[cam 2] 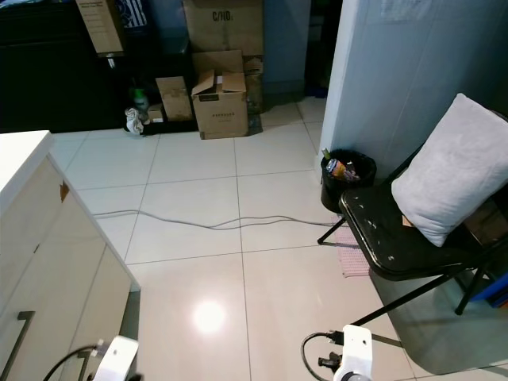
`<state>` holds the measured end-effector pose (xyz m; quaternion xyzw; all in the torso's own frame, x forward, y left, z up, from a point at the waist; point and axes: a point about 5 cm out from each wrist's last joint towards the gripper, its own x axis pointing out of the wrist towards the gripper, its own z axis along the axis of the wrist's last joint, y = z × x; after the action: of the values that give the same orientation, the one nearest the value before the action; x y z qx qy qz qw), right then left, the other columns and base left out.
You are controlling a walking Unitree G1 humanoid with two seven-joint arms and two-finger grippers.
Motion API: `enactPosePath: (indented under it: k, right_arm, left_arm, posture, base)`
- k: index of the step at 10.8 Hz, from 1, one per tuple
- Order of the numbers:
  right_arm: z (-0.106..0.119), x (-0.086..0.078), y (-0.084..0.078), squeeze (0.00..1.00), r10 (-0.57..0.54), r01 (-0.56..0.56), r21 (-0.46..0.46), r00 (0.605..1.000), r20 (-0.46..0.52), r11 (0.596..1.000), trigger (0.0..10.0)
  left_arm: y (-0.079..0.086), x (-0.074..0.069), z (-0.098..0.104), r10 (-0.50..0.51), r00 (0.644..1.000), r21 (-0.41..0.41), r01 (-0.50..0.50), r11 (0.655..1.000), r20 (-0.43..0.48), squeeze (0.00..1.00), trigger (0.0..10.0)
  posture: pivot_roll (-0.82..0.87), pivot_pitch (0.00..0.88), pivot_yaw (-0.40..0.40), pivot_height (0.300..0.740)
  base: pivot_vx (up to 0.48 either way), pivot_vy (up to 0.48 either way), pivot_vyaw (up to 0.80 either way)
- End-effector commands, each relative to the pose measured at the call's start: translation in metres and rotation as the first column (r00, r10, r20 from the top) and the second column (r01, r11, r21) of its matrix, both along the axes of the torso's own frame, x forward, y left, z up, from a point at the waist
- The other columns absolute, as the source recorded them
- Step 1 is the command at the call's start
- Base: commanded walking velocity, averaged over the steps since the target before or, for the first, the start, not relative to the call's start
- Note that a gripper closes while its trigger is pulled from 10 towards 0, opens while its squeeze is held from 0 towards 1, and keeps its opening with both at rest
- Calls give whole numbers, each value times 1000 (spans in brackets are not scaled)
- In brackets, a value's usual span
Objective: Kitchen organization
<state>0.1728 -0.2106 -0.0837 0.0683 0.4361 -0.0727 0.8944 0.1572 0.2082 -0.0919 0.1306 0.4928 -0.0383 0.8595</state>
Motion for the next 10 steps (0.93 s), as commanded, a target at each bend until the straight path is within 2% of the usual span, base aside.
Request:
enactPosePath:
  k: [1,5,10]
  right_arm:
    - [-1,-1,1,0,-4,4,1,1000,-7,1000,10000]
    - [-1,-2,2,0,1,-1,0,1000,-12,1000,10000]
    - [-2,-3,5,0,8,-8,6,1000,-17,1000,10000]
  left_arm:
    - [5,-2,0,-12,1000,20,13,1000,-13,0,10000]
    - [18,-24,-6,-10,994,67,17,998,-109,0,10000]
    - [22,-30,-8,-20,987,82,33,996,-161,0,10000]
  posture:
    - [-30,0,102,740]
    - [-16,0,90,740]
    - [-12,0,91,740]
  base:
    - [0,0,0]
    - [0,0,0]
    - [0,0,0]
